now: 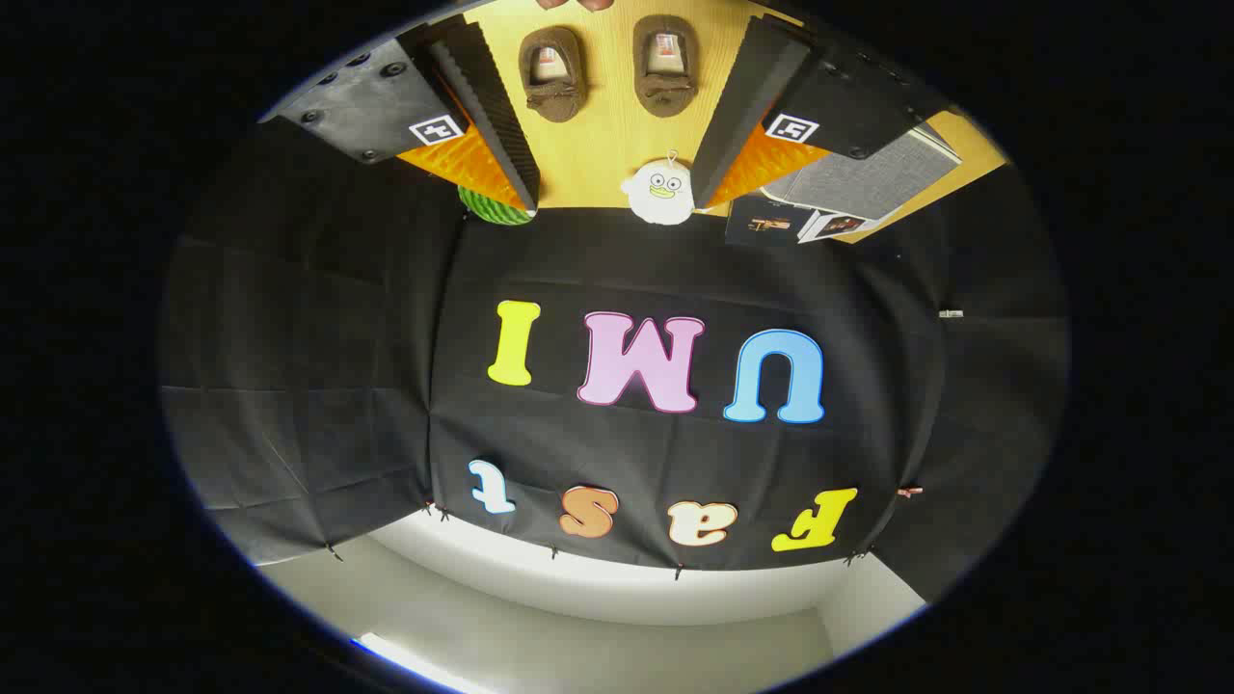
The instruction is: Open the storage box then place both shoes into the box .Put the left shoe in first, then the right shoe, with the right side of both shoes facing outward in a uniform manner.
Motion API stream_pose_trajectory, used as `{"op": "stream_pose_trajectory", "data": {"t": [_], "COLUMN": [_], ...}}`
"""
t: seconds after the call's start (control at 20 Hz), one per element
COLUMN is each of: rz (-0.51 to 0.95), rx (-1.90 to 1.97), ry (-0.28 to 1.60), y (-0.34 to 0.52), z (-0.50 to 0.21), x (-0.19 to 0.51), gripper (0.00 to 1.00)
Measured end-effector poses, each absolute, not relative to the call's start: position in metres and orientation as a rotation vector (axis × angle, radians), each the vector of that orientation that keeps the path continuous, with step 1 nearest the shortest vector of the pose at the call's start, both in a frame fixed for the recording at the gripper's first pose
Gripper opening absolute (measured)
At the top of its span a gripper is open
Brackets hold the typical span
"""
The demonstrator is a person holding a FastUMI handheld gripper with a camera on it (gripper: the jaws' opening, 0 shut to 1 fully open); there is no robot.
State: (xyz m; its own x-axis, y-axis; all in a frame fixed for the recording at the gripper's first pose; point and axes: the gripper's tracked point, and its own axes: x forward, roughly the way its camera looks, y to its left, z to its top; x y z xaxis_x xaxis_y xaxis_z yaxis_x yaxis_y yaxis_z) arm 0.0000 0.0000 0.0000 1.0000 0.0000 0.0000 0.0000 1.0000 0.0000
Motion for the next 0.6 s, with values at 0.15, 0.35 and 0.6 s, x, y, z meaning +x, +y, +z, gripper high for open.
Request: {"op": "stream_pose_trajectory", "data": {"t": [0.15,0.35,0.6], "rz": [-0.022,-0.039,-0.039], "rx": [0.007,0.009,0.043], "ry": [0.007,0.042,0.1], "y": [-0.005,-0.008,-0.012], "z": [-0.004,-0.015,-0.029], "x": [0.002,0.007,0.007], "gripper": [0.97,0.97,0.97]}}
